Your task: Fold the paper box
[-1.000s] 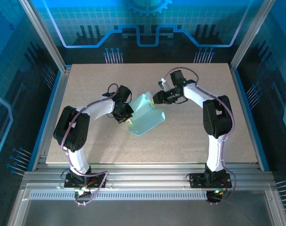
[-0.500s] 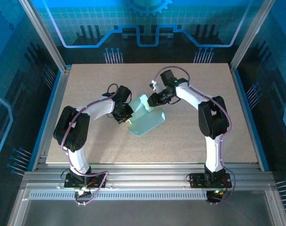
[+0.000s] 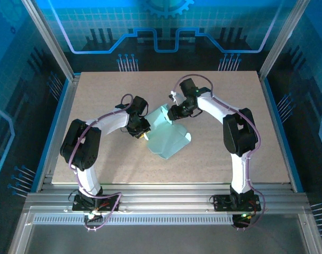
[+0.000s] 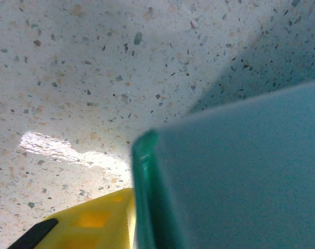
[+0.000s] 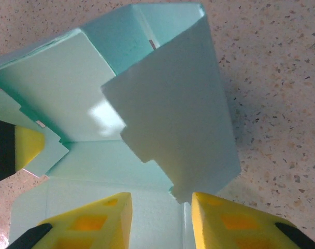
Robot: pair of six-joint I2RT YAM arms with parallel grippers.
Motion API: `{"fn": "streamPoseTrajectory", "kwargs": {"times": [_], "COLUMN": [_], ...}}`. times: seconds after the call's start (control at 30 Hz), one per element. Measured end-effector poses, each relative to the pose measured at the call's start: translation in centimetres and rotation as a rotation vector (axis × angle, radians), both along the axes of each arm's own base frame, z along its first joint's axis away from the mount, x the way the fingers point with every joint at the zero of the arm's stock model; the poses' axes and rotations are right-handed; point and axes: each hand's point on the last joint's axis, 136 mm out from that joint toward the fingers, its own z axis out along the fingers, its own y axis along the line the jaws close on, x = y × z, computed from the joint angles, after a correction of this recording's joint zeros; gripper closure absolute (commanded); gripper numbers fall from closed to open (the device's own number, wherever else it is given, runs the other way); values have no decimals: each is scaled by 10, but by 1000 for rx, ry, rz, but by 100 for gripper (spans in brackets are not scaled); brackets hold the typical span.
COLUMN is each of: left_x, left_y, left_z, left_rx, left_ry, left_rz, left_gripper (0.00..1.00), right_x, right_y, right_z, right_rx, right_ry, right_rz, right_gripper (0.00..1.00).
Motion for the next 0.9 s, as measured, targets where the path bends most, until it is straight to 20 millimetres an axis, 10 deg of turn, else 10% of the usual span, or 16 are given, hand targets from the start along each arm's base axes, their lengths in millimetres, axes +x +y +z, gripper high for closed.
{"fn": "streamPoseTrajectory", "kwargs": {"times": [0.13,0.47,0.9], "left_x": [1,2,4], "left_y": [1,-1,-1], "left_z": [2,11,12], "left_rx": [-3,-32,-31], "left_ry": [-3,-20,-32], "left_rz": [7,2,-23], "left_gripper": [51,61,40], "right_x": [1,3,12], "right_y": [-1,-5,-8], "right_z": [0,0,19], "right_rx": [-3,-6,20], "right_ry": [-1,0,-51], "right_rz": [-3,-19,-49], "right_gripper": [58,57,56]}}
